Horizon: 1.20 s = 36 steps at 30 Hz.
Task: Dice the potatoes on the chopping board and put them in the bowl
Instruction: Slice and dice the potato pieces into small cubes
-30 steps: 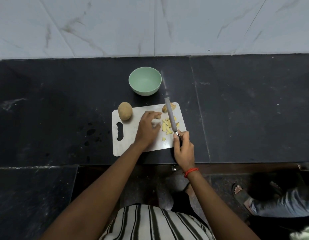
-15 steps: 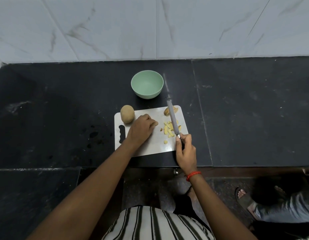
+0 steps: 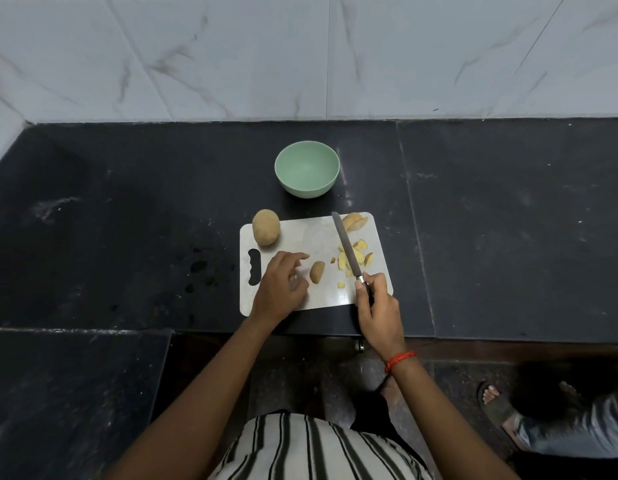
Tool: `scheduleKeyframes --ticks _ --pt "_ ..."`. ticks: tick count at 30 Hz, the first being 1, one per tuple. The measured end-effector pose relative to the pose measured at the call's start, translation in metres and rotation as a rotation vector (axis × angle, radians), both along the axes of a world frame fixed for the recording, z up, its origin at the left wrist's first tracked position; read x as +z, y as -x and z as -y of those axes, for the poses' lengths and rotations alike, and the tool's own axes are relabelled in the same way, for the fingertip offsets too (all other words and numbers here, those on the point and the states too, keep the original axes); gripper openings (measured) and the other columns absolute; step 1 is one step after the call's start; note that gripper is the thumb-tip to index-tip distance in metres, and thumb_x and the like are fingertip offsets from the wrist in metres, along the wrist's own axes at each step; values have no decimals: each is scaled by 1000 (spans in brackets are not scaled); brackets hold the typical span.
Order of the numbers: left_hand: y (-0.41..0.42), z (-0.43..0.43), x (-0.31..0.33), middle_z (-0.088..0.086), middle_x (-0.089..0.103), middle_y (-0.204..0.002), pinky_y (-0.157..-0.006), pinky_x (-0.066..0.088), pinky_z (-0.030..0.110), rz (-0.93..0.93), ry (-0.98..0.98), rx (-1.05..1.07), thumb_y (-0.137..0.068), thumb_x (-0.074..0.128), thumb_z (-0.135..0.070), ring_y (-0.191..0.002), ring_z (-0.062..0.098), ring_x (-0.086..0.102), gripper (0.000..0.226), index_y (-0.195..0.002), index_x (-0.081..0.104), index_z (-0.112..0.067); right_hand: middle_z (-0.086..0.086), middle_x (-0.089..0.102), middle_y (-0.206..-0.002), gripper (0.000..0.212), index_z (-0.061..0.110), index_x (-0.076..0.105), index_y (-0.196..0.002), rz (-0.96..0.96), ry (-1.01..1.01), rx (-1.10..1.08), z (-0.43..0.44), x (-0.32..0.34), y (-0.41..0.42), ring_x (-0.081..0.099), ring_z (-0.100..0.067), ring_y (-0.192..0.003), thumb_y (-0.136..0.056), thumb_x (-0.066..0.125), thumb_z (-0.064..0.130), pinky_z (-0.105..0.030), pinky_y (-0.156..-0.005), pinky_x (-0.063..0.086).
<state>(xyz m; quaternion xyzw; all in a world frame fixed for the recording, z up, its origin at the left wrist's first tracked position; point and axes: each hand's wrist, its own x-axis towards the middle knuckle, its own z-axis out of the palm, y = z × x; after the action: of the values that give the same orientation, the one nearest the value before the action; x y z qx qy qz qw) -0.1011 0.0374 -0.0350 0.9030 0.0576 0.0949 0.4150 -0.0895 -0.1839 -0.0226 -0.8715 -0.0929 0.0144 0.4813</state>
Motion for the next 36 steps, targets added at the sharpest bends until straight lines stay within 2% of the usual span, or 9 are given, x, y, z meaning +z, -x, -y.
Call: scheduleKeyframes --ticks 2,4,8,12,16,21,26,31,36 --pt "1 -9 -2 -5 56 -120 -92 53 34 9 -99 -72 -87 69 -14 -111 13 54 42 -128 65 -22 7 59 -74 16 19 45 -100 -2 6 1 -4 -2 8 59 -11 -63 -105 47 35 -42 -53 49" --pt "0 -12 -2 -3 59 -121 -92 50 37 27 -225 -145 -88 75 -33 -112 15 52 41 -127 68 -21 5 60 -73 13 22 44 -99 5 16 5 -8 -5 15 59 -16 -63 -105 48 33 -43 -53 48" --pt "-9 5 0 -1 66 -113 -84 48 36 32 -385 -89 -84 73 -58 -105 18 55 50 -115 72 -19 4 66 -80 11 24 45 -99 -2 -40 2 -18 -2 9 64 -15 -72 -104 49 32 -40 -60 52" --pt "-17 19 -3 3 69 -101 -77 50 38 14 -418 -16 -87 73 -47 -94 23 59 38 -111 73 -17 7 72 -79 10 20 46 -100 -65 -75 14 -29 -1 1 68 -7 -78 -105 49 29 -38 -71 56" --pt "-22 19 1 4 71 -88 -73 48 37 16 -371 26 -92 66 -29 -84 25 58 19 -96 77 -14 6 74 -85 8 22 46 -100 -54 -81 -29 -28 -1 -8 70 -11 -81 -104 50 27 -39 -72 55" --pt "-23 12 7 0 73 -89 -77 46 33 -51 -202 69 -96 61 -27 -92 20 56 26 -117 73 -17 1 69 -83 13 16 52 -100 -48 -82 -8 -28 4 -25 63 -13 -74 -103 53 28 -40 -66 50" --pt "-21 3 -2 3 62 -95 -84 44 33 -33 -188 150 -91 67 -16 -93 20 53 18 -106 78 -15 5 63 -74 13 14 55 -99 -116 -237 -93 -23 1 -27 57 -6 -69 -103 56 27 -35 -64 47" --pt "-10 3 -3 0 61 -104 -88 46 34 -23 -153 146 -93 68 -25 -101 17 50 24 -114 74 -15 6 70 -82 10 15 53 -100 -89 -261 -40 -22 -3 -21 66 -12 -78 -104 53 24 -27 -67 52" --pt "-5 4 -4 -3 58 -109 -88 45 29 -16 -128 90 -88 76 -34 -104 15 49 36 -119 73 -18 5 64 -73 10 16 51 -101 -62 -228 -10 -22 -3 -18 62 -11 -69 -104 52 26 -28 -61 50"
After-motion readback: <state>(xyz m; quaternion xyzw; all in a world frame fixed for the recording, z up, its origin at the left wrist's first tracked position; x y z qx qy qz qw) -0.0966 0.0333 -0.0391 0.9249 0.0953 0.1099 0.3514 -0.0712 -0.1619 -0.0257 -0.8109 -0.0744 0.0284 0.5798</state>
